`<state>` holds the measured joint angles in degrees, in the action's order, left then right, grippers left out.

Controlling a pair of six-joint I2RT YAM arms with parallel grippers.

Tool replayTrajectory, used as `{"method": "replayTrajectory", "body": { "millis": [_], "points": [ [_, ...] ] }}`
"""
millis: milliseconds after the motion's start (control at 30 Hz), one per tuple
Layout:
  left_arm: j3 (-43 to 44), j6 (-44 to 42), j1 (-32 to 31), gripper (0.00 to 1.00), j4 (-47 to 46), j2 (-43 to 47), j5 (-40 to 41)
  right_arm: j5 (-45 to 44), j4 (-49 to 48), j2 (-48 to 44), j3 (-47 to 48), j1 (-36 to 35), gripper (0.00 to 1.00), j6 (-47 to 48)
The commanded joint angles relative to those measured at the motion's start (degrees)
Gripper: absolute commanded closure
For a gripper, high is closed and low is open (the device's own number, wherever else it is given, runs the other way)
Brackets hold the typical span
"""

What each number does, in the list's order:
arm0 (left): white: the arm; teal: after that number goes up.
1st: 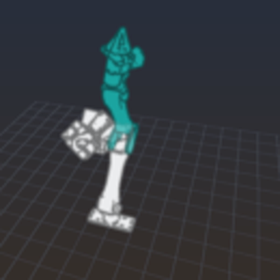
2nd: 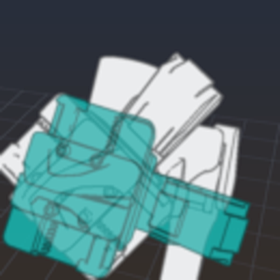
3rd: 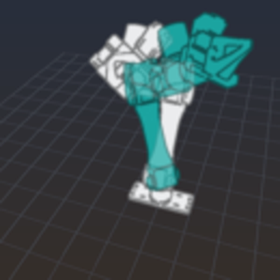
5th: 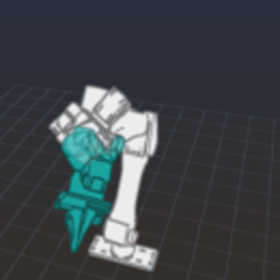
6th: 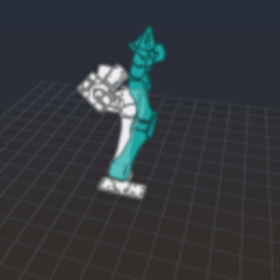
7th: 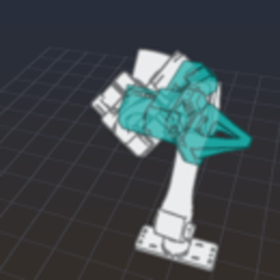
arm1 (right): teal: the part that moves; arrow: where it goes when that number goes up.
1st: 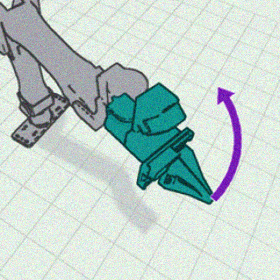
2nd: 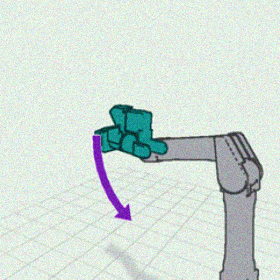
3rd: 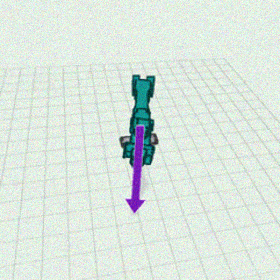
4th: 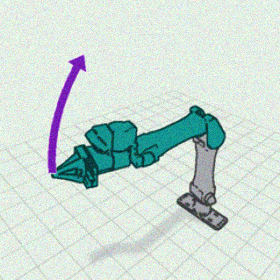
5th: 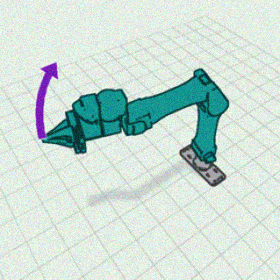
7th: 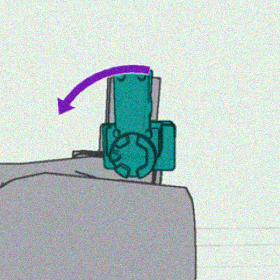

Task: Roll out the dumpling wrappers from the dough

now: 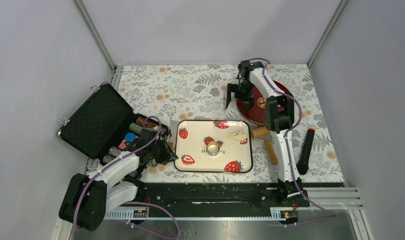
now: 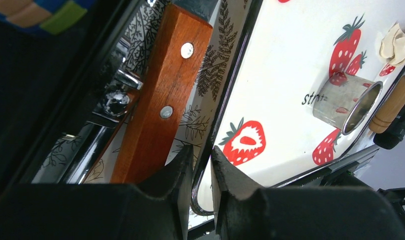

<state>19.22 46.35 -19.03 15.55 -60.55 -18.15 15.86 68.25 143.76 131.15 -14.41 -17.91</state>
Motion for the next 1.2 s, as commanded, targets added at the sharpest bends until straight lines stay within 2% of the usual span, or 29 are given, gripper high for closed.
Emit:
{"method": "replayTrajectory", "body": {
  "millis": [0, 367, 633, 933, 1067, 1167],
  "points": [
    [-1.1, -1.0, -0.1, 0.8, 0.3, -0.3, 1.4, 6.4, 0.9, 0.3, 0.4, -4.5, 0.01, -2.0],
    [-0.5, -0.4, -0.2, 0.82, 0.9, -0.2, 0.4, 12.2, 0.2, 4.1, 6.7, -11.6, 0.01, -6.4],
    [-0.9, 4.9, -5.1, 0.83, -0.3, 2.2, 0.7, 14.1, -4.9, -0.3, -1.8, -13.3, 0.01, -7.5],
    [-0.1, 14.3, -15.6, 0.83, -7.5, -2.0, 3.4, 5.8, -6.1, -16.0, -9.0, -13.3, 0.01, -5.6],
    [3.3, 15.0, -19.0, 0.82, -8.6, -5.9, 5.3, 4.1, -11.0, -27.3, -21.0, -13.1, 0.01, -5.7],
    [5.4, 14.9, -20.0, 0.74, -8.6, -8.1, 6.4, 3.8, -16.5, -36.5, -33.9, -12.9, 0.01, -7.2]
  ]
}}
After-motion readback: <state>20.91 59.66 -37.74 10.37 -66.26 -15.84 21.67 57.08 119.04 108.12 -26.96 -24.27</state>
